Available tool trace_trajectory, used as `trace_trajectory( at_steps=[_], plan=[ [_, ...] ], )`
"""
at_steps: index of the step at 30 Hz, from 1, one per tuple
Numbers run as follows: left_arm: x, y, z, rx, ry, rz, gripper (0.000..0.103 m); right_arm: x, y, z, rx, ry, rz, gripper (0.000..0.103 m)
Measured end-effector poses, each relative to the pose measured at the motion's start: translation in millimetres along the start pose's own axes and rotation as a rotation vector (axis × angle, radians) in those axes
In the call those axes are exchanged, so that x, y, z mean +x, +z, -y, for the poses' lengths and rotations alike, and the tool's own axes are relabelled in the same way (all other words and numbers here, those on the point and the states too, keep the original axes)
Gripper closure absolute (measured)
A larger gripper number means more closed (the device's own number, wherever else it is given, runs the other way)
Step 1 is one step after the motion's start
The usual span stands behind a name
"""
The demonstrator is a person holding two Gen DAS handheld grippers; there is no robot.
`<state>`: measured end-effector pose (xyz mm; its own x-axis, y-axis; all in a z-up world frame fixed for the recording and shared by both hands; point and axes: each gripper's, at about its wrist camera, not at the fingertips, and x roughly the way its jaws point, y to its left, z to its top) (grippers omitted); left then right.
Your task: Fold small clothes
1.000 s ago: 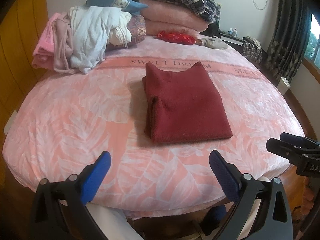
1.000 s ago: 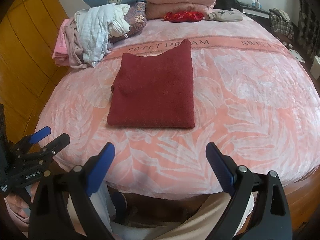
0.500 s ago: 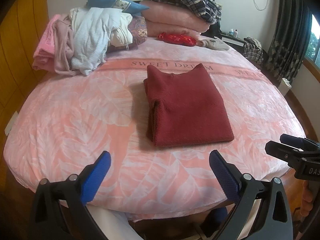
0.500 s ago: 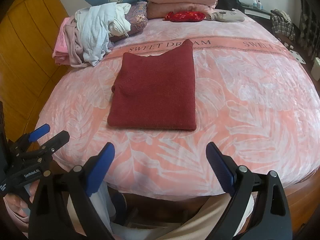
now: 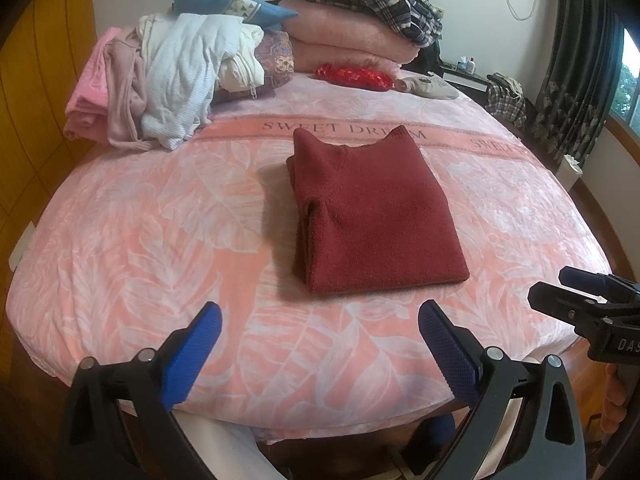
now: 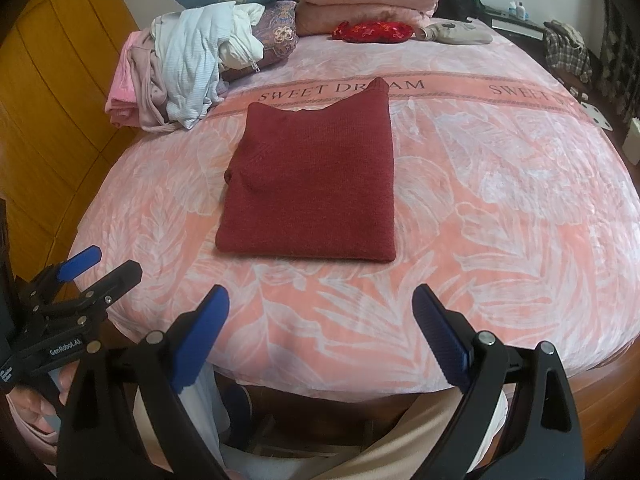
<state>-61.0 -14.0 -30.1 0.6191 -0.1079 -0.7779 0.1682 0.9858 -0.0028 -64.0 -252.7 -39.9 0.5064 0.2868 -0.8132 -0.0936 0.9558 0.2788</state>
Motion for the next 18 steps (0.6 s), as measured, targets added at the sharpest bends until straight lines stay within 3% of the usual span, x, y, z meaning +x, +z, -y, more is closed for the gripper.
trace_trajectory(
  at_steps=[18],
  plan=[
    [-5.1,1.7,2.0,0.011,0.003,0.028,0.004,-3.2,2.8,4.6,-0.017,0.004,0.015,0.01]
  ],
)
